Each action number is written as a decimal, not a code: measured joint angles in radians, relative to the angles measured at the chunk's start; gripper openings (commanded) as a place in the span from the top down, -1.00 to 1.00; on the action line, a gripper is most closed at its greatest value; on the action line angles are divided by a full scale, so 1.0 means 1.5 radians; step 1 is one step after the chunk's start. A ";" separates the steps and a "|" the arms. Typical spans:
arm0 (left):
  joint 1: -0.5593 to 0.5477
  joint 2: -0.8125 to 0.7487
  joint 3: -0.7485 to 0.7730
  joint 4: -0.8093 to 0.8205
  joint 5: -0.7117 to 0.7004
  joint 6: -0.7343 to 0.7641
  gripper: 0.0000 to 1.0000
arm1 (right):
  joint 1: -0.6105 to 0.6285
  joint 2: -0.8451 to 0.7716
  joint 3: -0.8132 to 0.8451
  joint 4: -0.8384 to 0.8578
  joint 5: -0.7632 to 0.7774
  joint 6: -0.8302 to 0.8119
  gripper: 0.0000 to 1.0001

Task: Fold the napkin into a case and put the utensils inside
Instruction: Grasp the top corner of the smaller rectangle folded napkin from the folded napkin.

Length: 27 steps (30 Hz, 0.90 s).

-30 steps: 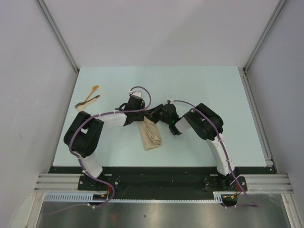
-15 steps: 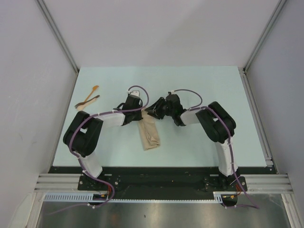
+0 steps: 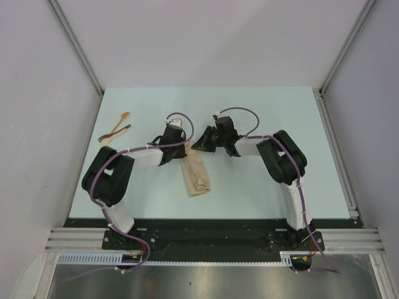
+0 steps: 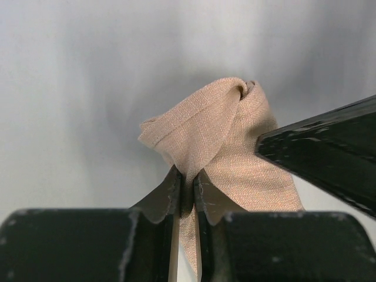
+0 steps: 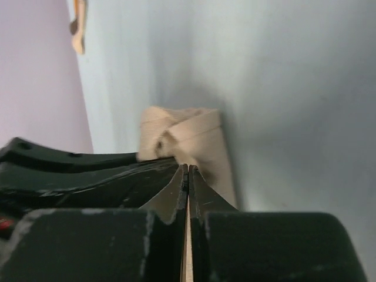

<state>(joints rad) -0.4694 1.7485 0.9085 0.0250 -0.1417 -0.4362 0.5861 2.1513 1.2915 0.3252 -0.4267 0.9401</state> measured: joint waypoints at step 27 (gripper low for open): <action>0.010 -0.041 0.025 -0.071 -0.041 0.003 0.41 | 0.036 0.078 0.004 0.128 -0.002 0.098 1.00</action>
<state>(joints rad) -0.4549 1.6867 0.9455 -0.0822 -0.2039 -0.4324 0.6403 2.2688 1.2980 0.5179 -0.4301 1.0866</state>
